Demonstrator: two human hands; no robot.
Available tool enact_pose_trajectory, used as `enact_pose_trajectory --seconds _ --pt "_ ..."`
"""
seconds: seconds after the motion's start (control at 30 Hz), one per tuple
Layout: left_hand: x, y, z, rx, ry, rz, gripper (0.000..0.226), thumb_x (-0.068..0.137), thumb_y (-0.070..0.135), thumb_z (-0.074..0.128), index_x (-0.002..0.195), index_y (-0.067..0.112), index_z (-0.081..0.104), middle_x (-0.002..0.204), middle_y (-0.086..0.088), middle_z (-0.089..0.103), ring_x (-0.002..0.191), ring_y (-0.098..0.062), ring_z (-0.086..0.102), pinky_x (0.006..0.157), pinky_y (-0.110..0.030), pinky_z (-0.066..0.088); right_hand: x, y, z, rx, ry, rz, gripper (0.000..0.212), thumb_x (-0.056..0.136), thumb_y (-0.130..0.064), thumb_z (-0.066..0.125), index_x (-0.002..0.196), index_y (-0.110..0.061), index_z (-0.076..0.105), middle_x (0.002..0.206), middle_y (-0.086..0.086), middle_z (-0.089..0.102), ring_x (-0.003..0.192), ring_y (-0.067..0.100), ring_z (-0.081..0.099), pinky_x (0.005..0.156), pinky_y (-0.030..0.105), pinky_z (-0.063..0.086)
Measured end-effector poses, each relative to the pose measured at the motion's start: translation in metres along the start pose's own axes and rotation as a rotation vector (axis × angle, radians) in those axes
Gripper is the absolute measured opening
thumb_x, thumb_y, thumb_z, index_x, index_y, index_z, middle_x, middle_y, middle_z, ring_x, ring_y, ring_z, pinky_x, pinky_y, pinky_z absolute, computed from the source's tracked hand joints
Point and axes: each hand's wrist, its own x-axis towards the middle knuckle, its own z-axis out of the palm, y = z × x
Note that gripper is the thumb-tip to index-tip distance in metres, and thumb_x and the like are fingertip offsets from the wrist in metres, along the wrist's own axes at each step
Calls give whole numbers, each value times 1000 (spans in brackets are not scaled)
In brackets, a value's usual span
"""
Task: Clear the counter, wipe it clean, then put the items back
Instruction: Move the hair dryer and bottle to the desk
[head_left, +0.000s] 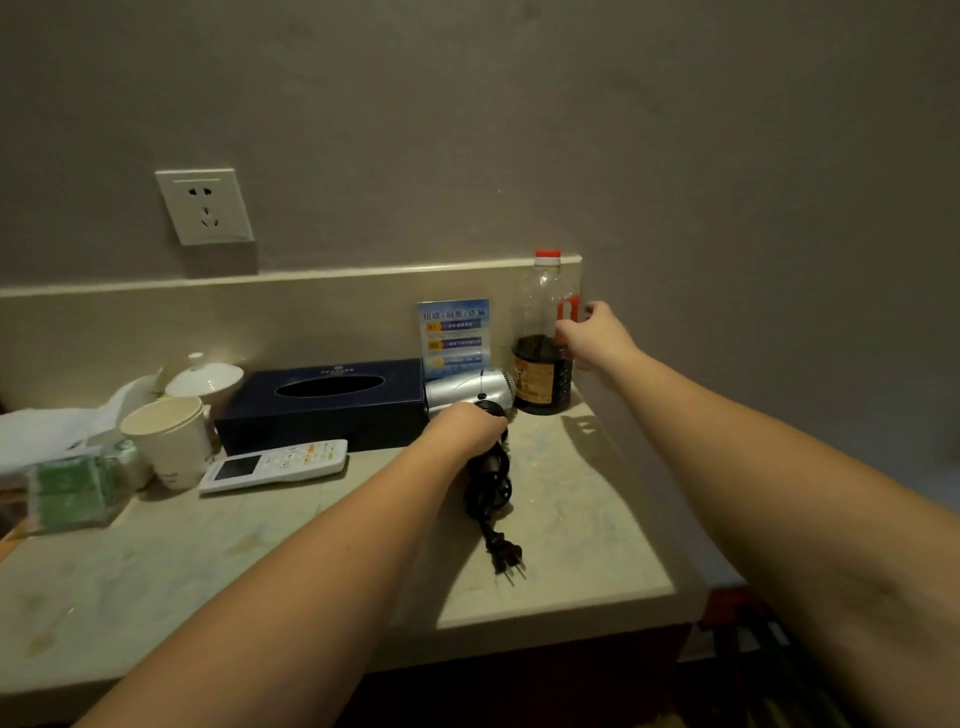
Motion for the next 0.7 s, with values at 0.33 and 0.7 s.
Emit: enact_pose_trajectory --seconds 0.33,0.7 --pt "23 5 2 156 -50 31 18 95 31 53 102 15 50 83 -3 50 91 -21 55 81 -31 48 14 -5 -2 -103 -59 73 21 96 -25 46 114 -15 47 94 5 63 76 14 60 73 32 48" --pt "21 -5 5 -74 52 -15 22 91 29 58 100 9 56 96 -9 61 89 -25 60 74 -33 50 -3 -3 11 -144 13 -66 23 100 -28 43 114 -15 55 102 6 60 90 21 57 75 33 47"
